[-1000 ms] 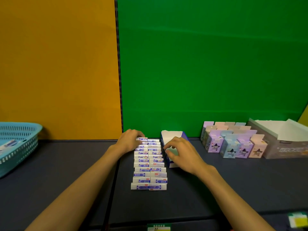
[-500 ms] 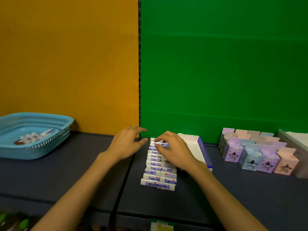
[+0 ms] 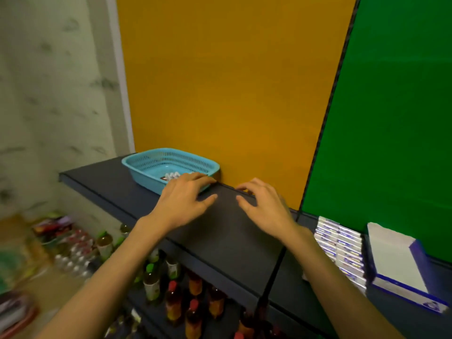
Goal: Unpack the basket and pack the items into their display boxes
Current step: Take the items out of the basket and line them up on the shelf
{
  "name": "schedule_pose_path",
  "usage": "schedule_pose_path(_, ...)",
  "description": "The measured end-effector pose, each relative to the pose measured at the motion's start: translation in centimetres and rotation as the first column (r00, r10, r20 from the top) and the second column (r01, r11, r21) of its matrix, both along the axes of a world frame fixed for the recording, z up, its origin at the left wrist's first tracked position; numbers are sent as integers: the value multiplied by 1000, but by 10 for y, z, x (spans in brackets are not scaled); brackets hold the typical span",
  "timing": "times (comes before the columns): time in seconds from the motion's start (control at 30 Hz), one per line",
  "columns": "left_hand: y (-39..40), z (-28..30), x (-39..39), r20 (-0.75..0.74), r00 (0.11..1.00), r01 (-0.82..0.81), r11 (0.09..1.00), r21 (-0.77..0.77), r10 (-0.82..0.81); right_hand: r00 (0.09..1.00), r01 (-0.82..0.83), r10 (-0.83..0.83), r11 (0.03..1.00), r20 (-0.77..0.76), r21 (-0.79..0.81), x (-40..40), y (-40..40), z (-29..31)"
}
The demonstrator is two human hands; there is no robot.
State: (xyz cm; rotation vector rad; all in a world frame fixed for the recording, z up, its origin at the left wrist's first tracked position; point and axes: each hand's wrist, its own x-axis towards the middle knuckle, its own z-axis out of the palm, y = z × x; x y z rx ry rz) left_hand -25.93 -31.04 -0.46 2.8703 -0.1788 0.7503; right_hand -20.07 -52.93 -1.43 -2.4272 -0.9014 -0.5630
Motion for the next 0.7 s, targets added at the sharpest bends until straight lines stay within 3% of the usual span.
schedule_pose_path(0.33, 168, 9, -55, -19, 986, -165, 986, -19, 164, 995, -100, 100, 995, 2, 15, -12, 172, 5)
schedule_pose_path(0.7, 339, 6, -63, -4, 986, -164, 984, -68, 164, 999, -50, 50, 998, -10, -29, -6, 319, 8)
